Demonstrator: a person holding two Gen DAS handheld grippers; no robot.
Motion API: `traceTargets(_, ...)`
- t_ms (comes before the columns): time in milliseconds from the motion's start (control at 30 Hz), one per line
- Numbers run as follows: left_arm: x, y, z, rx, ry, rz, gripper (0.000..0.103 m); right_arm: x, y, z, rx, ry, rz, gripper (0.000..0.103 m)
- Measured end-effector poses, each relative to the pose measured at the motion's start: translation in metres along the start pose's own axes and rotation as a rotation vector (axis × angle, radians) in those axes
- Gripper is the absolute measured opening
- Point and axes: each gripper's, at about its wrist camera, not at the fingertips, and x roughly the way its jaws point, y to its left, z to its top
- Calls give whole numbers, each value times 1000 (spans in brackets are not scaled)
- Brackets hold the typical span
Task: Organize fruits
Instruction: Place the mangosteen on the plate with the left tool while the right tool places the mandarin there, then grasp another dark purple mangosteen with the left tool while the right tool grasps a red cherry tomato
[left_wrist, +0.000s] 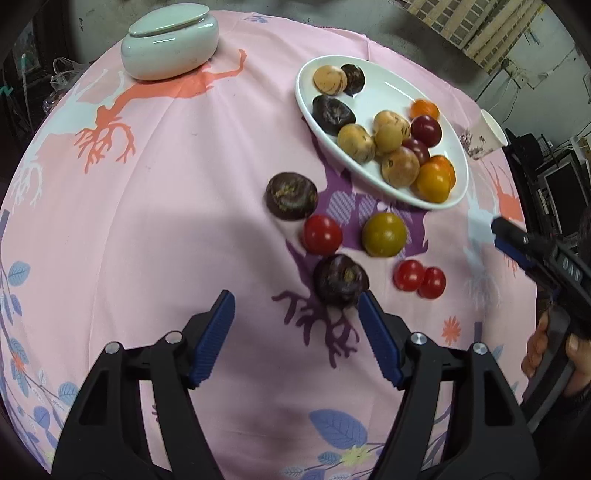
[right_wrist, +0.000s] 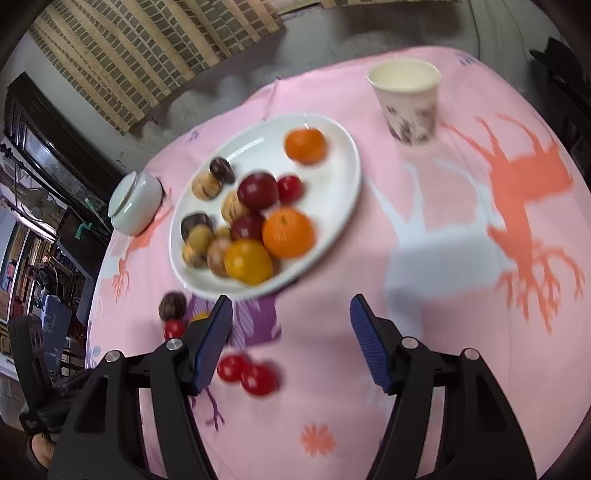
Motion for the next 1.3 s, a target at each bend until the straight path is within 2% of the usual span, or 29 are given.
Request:
traceTargets(167, -5, -13, -11, 44, -25, -23, 71, -11, -14, -44, 71, 48, -8, 68)
traceTargets(400, 9, -34, -12, 87, -13, -39, 70, -29, -24, -74, 83, 62, 1, 68)
traceTargets(700, 35, -46, -5, 133, 22, -21, 67, -33, -35, -71, 108, 43, 19, 68)
traceTargets(767, 40, -47, -2, 140, 30, -20, 53, -31, -36, -70, 113, 44, 24, 68)
traceTargets(867, 43, -48, 2, 138, 25, -4, 50, -27, -34, -70, 107, 55, 31, 68)
traceTargets(1000, 46, -49, 3, 147, 21, -5, 47, -26, -21, -69, 51, 47, 29, 68)
traceTargets(1067, 56, -48, 1, 154, 55, -1, 45, -21, -13, -68, 14, 54, 24, 68)
traceTargets(1100, 55, -48, 0, 161, 31, -2, 45, -19, -8, -67, -4, 59, 26, 68)
traceTargets(1300, 56, -49, 0, 170, 22, 0, 42, 0, 19, -64, -135, 77, 2, 68)
